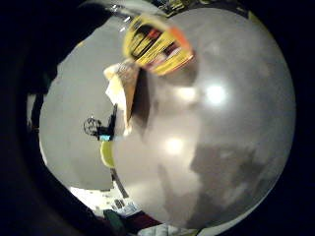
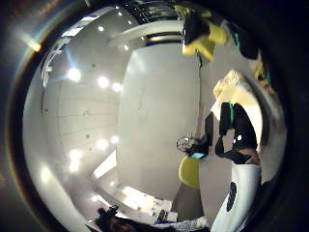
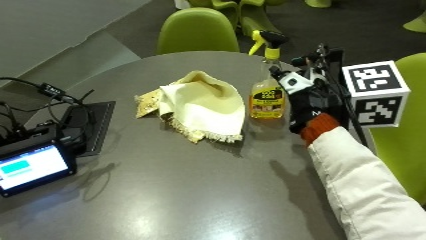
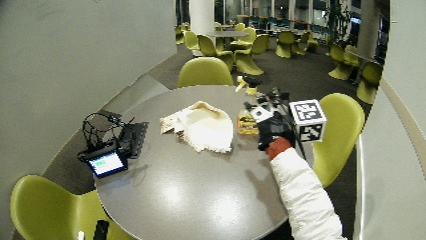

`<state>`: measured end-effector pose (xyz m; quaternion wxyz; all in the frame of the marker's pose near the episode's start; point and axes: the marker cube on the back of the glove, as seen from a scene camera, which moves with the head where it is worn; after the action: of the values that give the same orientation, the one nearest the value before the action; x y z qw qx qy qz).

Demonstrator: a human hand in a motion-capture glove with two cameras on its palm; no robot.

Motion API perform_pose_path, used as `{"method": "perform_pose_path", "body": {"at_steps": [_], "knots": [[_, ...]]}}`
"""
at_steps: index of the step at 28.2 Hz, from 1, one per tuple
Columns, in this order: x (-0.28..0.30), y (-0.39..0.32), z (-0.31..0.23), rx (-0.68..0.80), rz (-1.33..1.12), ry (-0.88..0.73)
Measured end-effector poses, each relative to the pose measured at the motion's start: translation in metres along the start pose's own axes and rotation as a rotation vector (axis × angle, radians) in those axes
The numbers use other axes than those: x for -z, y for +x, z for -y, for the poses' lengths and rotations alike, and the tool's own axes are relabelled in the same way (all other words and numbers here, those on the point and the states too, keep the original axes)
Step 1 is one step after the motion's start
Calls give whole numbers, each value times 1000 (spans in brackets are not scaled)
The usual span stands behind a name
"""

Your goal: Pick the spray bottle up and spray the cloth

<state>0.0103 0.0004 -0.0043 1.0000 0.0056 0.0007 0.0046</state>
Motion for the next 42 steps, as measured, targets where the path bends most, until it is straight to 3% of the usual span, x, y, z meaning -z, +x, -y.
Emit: {"method": "perform_pose_path", "body": {"at_steps": [7, 11, 21, 32, 37, 42], "knots": [[8, 64, -5, -57, 18, -27], [15, 82, -10, -70, -68, 58], [20, 56, 1, 29, -155, 95], [-6, -21, 16, 305, -979, -49], [-16, -49, 18, 377, -1334, -23], [-21, -63, 20, 429, -1533, -6]]}}
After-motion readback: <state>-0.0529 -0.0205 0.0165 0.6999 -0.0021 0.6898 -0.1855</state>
